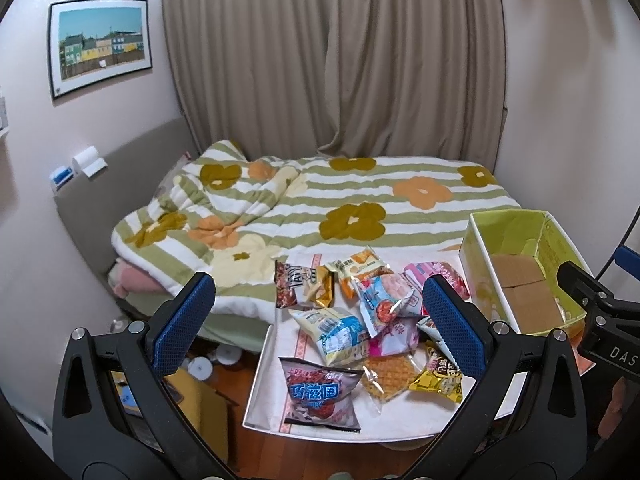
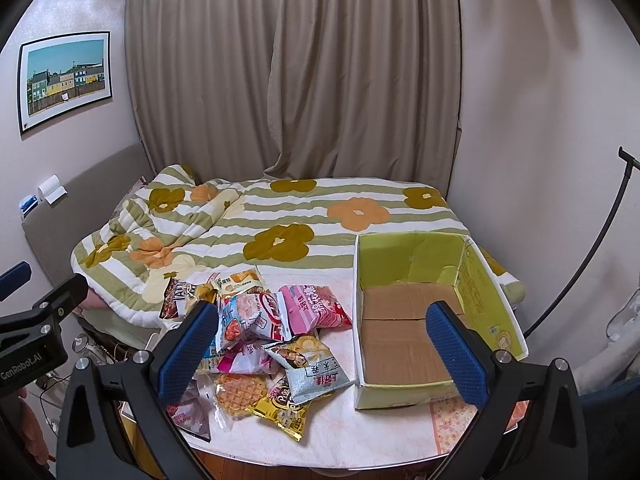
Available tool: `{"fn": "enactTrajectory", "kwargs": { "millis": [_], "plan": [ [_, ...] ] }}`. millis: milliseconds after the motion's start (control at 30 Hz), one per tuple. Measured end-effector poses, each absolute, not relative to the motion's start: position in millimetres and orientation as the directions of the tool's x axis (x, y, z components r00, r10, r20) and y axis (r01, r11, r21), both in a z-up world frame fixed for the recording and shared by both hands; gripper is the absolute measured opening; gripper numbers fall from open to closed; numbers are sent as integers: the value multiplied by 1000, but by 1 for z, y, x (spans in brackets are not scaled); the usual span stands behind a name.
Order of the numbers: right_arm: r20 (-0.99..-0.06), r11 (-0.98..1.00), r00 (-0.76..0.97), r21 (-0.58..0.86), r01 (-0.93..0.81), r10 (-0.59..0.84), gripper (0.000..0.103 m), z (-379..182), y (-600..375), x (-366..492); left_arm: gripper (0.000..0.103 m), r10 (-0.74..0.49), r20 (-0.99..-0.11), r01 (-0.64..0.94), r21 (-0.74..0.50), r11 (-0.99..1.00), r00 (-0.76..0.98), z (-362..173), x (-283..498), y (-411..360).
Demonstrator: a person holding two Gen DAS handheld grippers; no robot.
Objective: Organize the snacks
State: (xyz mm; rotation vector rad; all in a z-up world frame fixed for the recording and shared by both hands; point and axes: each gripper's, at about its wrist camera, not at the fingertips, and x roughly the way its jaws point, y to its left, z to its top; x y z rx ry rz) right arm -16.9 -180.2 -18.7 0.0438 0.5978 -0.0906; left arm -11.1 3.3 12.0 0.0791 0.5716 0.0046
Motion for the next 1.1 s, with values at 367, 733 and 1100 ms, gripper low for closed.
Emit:
{"fn": "enactTrajectory", "kwargs": {
  "millis": [367, 733, 1100],
  "plan": [
    [-564, 995, 823, 15, 97, -72, 103, -19, -183, -17, 103, -10, -552, 47, 53, 997, 834, 7, -12, 5],
    [-563, 995, 823, 16, 94, -69, 103, -18, -183, -17, 103, -18, -554, 48, 38, 998, 832, 7, -13, 9],
    [-564, 996, 823, 15, 92, -67, 103, -20, -183, -17, 103, -24, -559, 48, 29, 998, 828, 8, -12, 11]
  ]
}}
